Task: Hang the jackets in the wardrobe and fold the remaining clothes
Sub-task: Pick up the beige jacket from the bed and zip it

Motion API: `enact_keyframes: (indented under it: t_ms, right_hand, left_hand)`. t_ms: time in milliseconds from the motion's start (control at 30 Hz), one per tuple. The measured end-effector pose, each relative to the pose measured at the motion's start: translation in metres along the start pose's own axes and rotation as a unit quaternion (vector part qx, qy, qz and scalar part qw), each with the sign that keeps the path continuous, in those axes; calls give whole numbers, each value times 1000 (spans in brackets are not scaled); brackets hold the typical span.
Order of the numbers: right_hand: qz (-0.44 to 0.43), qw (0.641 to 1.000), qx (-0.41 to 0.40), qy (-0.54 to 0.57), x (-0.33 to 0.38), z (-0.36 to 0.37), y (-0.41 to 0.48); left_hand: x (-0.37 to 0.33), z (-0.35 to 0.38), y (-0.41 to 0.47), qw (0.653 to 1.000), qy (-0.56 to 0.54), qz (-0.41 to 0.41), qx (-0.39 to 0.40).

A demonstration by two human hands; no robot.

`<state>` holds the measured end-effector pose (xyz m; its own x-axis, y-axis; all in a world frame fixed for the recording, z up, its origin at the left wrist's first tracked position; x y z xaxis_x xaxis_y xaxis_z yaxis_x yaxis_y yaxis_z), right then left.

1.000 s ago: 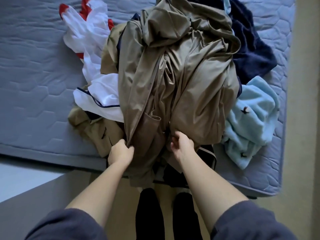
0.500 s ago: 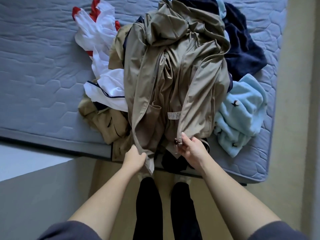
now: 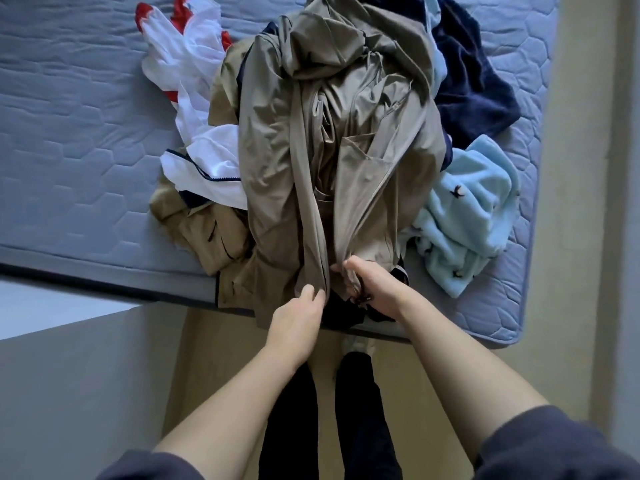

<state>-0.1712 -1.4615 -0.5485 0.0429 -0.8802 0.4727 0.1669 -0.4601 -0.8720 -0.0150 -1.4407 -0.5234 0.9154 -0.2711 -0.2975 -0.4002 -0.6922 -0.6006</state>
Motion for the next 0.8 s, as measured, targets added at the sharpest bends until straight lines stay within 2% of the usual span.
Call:
enact_keyframes:
  t_ms: [67,133,233,300,367,433,533,600,633,667,700,733,800]
  right_hand:
    - [-12,999,24,-40,7,3,-1]
    - [4,993,-5,-114,9,2,-1]
    - [3,963,-61,-262,10,4,2]
    - [-1,953,-70,-294,10,8,6]
    - [13,965,-66,-253,11,10,9]
    - [33,981,-61,-183,13,11,7]
    - [46,990,-59,-116,15,11,2]
    - [39,995,-58,-67,15,10,-2]
    - [36,997,-55,-42,16,9,-4]
    - [35,998,-48,-20,17,8,-6]
    - [33,999,-37,-3,18,6,-8]
    - [31,999,-25,10,19,4,-10]
    - [26,999,-7,25,22,1,-13]
  left_hand:
    - [-7,-2,-2,1000,8,14,5]
    - [-11,0,-4,1000,9,22,15]
    - [-13,4,-6,999,6,31,26]
    - [-13,7,-9,998,-3,38,41]
    - [-13,12,-14,998,-29,23,46]
    - [-6,19,-20,993,-106,-28,32]
    - [12,33,-28,971,-210,-110,44]
    - [18,41,-30,940,-289,-155,94]
    - [18,42,-30,893,-381,-207,123]
    - [15,42,-28,812,-495,-275,141]
    - [12,40,-27,701,-609,-337,153]
    - [9,37,-25,594,-702,-364,149]
    - [11,29,-16,439,-825,-335,122]
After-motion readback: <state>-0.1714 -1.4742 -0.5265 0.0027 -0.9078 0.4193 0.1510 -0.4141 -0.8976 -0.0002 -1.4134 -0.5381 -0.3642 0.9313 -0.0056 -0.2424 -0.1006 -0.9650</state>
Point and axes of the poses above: each hand's wrist, its own y-axis towards the middle knuckle, its own z-axis out of the palm, x = y × z, the point moved 2 cm from there along y, towards the middle knuckle, and after that the axes turned 11 degrees about -y, right-handed, at the moved point
